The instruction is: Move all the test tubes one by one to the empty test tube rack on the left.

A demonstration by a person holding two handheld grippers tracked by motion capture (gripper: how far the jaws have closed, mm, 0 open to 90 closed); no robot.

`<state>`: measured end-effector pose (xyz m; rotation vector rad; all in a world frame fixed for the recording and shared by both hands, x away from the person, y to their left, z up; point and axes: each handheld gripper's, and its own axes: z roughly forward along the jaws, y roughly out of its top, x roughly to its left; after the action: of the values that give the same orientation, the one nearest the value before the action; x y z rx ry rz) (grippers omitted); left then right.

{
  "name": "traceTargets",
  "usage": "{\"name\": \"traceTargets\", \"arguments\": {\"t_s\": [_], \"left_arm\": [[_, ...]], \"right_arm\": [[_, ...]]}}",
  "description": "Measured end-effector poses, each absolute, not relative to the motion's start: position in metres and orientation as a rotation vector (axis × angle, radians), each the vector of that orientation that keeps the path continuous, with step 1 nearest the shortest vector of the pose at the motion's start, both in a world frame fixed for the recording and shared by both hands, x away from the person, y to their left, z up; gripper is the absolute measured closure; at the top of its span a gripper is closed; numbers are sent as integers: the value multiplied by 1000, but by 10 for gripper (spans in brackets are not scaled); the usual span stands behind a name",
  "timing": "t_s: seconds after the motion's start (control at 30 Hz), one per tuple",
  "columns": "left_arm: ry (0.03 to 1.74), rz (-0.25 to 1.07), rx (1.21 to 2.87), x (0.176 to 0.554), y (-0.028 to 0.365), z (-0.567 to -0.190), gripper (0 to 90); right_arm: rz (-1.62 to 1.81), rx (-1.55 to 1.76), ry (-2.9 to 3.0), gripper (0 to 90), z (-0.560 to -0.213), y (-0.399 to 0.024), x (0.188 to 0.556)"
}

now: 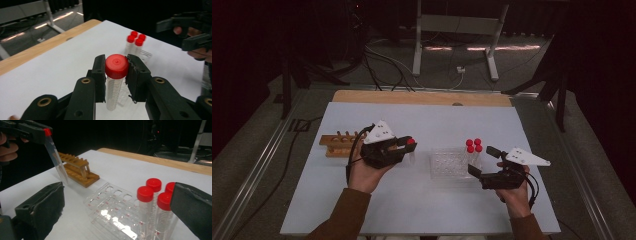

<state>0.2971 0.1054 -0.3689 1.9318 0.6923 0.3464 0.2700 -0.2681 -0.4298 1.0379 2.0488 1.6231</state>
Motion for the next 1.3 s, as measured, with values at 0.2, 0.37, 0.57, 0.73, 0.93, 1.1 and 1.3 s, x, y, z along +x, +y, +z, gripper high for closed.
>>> {"name": "traceTargets", "arguments": {"t_s": [0.2,0.37,0.57,0.73,0.93,1.1,1.3], "left_arm": [[729,396,1923,304,126,-367,711],[767,443,1921,309,140,-365,711],[802,508,1914,316,151,-359,711],[838,551,1902,323,157,-356,711],[883,590,1894,331,161,-358,710],[913,610,1896,338,163,-362,710],[948,612,1895,344,164,-367,708]], "right_arm": [[1631,1059,2039,0,-432,-272,272],[1631,1065,2040,0,-433,-273,272],[1623,1079,2045,0,-436,-274,273],[1624,1073,2046,0,-436,-273,273],[1633,1078,2047,0,-437,-274,273],[1633,1074,2044,0,-437,-274,272],[1638,1078,2039,0,-436,-275,272]]}}
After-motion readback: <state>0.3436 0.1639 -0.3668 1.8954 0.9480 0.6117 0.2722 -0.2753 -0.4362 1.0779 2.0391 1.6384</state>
